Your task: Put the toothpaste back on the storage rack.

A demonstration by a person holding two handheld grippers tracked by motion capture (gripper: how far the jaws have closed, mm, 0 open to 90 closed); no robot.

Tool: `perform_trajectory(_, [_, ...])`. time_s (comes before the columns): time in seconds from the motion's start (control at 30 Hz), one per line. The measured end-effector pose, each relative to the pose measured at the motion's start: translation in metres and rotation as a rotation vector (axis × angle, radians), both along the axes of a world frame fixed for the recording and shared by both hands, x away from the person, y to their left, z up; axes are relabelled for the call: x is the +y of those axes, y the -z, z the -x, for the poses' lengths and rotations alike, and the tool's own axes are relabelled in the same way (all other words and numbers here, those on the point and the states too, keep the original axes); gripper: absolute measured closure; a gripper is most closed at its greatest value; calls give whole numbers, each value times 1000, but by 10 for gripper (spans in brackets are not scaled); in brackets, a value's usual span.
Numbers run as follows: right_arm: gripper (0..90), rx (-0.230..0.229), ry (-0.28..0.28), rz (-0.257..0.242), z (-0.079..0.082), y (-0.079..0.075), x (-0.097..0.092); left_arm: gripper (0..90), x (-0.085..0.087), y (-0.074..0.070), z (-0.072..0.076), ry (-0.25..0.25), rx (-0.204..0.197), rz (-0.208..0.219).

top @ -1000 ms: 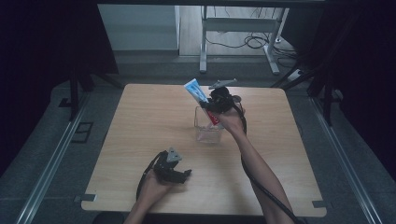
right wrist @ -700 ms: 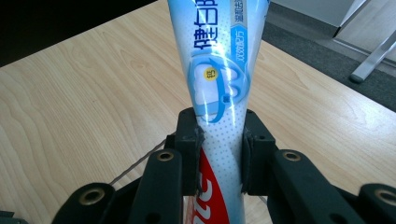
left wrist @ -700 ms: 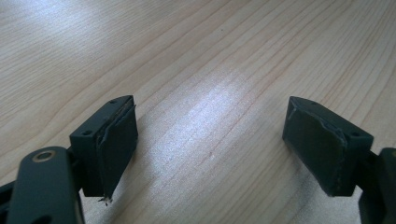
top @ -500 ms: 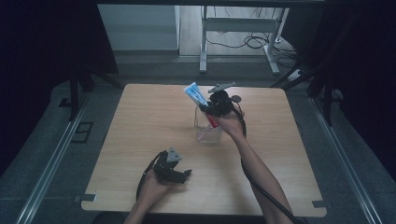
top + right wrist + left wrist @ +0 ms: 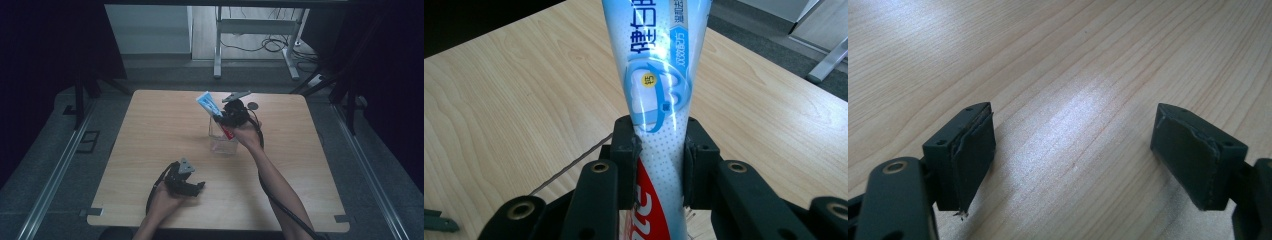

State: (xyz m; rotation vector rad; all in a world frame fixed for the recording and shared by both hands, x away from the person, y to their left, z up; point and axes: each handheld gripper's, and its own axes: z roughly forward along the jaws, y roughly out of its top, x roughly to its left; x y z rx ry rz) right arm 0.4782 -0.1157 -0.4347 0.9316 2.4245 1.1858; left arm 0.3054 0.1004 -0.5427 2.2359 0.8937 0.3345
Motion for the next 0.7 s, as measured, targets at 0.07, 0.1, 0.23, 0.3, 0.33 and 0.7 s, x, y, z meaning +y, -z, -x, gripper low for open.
perform_trajectory(0.07, [716, 3, -2, 3, 1, 1, 0, 180, 0, 0, 0, 0, 0, 0])
perform_trajectory(0.1, [715, 1, -3, 4, 1, 1, 0, 180, 0, 0, 0, 0, 0, 0])
perform_trajectory(0.23, [713, 12, -3, -2, 2, 2, -2, 180, 0, 0, 0, 0, 0, 0])
perform_trajectory(0.3, [712, 13, -5, -4, 2, 2, -3, 181, 0, 0, 0, 0, 0, 0])
perform_trajectory(0.33, [711, 17, -7, -4, 2, 2, -3, 181, 0, 0, 0, 0, 0, 1])
perform_trajectory(0.7, [698, 44, -22, 12, 5, 7, -8, 180, 0, 0, 0, -2, 0, 2])
